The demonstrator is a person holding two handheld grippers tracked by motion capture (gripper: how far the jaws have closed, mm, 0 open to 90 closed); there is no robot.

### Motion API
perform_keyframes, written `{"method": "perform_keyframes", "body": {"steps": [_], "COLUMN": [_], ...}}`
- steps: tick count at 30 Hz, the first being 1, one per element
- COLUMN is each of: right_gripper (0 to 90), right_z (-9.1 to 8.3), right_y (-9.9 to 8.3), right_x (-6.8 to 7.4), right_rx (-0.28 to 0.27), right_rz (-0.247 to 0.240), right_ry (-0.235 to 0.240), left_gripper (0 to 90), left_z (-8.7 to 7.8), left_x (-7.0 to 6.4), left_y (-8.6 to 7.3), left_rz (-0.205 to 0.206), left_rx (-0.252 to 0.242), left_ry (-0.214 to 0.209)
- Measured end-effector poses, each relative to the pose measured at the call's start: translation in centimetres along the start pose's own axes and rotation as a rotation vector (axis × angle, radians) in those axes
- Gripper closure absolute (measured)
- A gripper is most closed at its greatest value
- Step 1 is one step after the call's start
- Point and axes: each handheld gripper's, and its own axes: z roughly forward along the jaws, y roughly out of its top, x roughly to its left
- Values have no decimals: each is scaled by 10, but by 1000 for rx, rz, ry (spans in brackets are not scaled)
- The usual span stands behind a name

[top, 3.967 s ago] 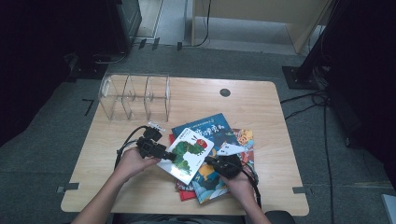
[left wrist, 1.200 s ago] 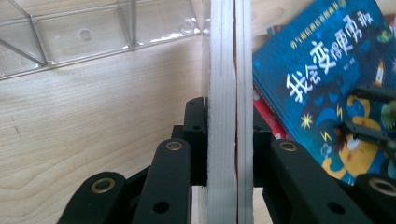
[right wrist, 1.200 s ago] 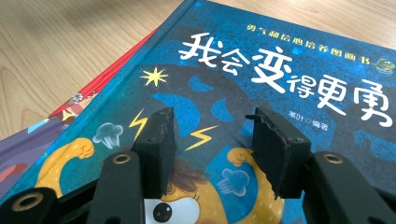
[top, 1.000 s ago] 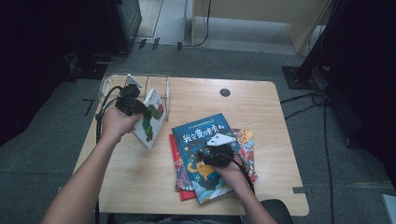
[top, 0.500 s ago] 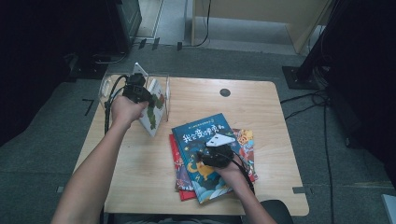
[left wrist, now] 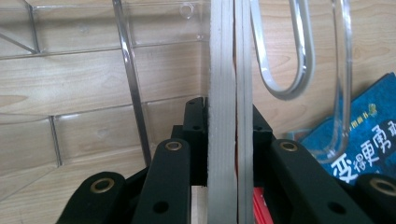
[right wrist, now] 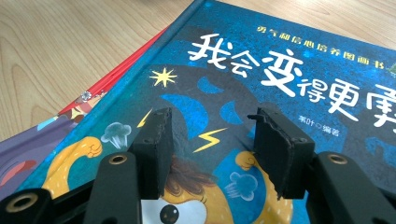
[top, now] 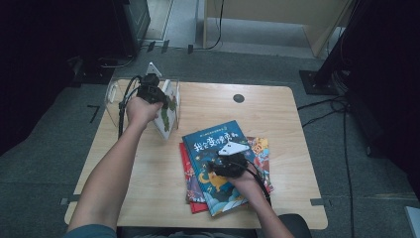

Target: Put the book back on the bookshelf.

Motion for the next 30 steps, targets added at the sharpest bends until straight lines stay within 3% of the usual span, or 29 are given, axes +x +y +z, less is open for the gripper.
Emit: {"method": "perform_keyframes", "body": {"steps": [12,22,30], "right_gripper": [465,463,462], "right_z": [0,0,0], "right_y": [0,0,1], "right_x": [-2,-3,-3], "right_rx": [0,2,4], "right_rz": [-14,-20,-24], "right_ry": [13,24,26], "left_gripper": [744,764,760], "left_z": [9,3,3], "left_x": [0,1,5], "left_y": [3,5,7], "left_rz": [15,29,21], "left_rx": [18,26,0], "left_ry": [18,30,19]}}
